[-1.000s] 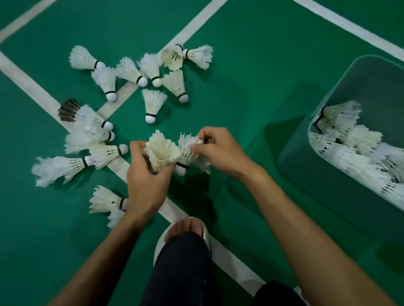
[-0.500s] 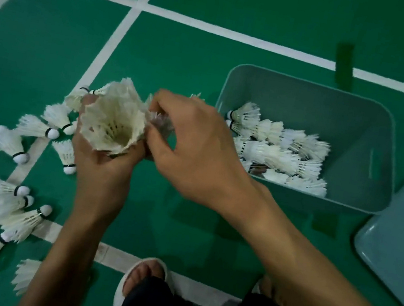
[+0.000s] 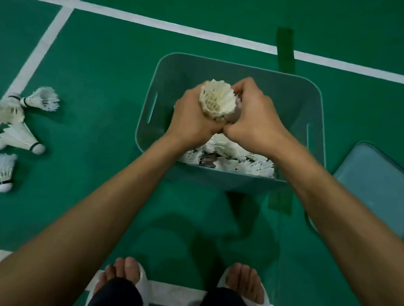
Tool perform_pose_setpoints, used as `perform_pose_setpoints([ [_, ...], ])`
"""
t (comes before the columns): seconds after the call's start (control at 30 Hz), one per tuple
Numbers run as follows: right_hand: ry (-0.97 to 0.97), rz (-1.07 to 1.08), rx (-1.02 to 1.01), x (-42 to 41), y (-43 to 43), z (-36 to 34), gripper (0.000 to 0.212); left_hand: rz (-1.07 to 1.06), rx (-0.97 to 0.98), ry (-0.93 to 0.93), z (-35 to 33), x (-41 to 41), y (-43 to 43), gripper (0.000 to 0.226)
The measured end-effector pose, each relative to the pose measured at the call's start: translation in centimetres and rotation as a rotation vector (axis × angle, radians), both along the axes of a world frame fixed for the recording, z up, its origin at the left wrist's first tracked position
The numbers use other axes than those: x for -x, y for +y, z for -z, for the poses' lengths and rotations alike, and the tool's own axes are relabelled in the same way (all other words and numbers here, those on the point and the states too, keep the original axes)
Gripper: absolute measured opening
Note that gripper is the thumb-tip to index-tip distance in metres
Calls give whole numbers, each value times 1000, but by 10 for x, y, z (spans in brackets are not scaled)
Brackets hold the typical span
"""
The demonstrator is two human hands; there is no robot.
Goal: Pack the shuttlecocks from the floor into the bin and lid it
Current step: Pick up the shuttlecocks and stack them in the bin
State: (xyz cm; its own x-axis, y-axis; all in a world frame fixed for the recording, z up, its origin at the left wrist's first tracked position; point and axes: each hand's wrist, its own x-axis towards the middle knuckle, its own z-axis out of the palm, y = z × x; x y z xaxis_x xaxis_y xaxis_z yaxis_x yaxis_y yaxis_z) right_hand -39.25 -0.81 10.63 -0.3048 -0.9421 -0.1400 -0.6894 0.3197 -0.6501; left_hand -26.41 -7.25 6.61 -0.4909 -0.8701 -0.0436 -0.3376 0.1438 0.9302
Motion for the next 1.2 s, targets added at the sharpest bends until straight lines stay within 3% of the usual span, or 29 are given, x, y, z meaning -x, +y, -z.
perform_pose_setpoints([
  [0.07, 9, -39, -21, 7, 1, 12, 58, -18, -71, -32, 8, 1, -3, 39],
  [0.3, -40, 45, 60, 28, 10, 28, 44, 4, -244, -126, 14, 6, -7, 35],
  [0.47, -176, 340, 112, 56, 8, 26, 53, 4, -308, -229, 19, -9, -18, 42],
  [0.57, -358, 486, 104, 67, -6, 31, 50, 136, -307, -364, 14, -16, -16, 39],
  [0.67, -427, 457, 88, 57, -24, 39, 41, 269, -349, -433, 12, -16, -11, 38],
  [1.0, -280, 178, 54, 8, -77, 64, 35, 379, -395, -590, 16, -25, -9, 38],
  [1.1, -314, 203, 66, 5, -80, 75, 35, 389, -391, -686, 18, -29, -15, 50],
  [1.2, -335, 241, 86, 3, -80, 80, 35, 400, -356, -747, 17, -31, -21, 48],
])
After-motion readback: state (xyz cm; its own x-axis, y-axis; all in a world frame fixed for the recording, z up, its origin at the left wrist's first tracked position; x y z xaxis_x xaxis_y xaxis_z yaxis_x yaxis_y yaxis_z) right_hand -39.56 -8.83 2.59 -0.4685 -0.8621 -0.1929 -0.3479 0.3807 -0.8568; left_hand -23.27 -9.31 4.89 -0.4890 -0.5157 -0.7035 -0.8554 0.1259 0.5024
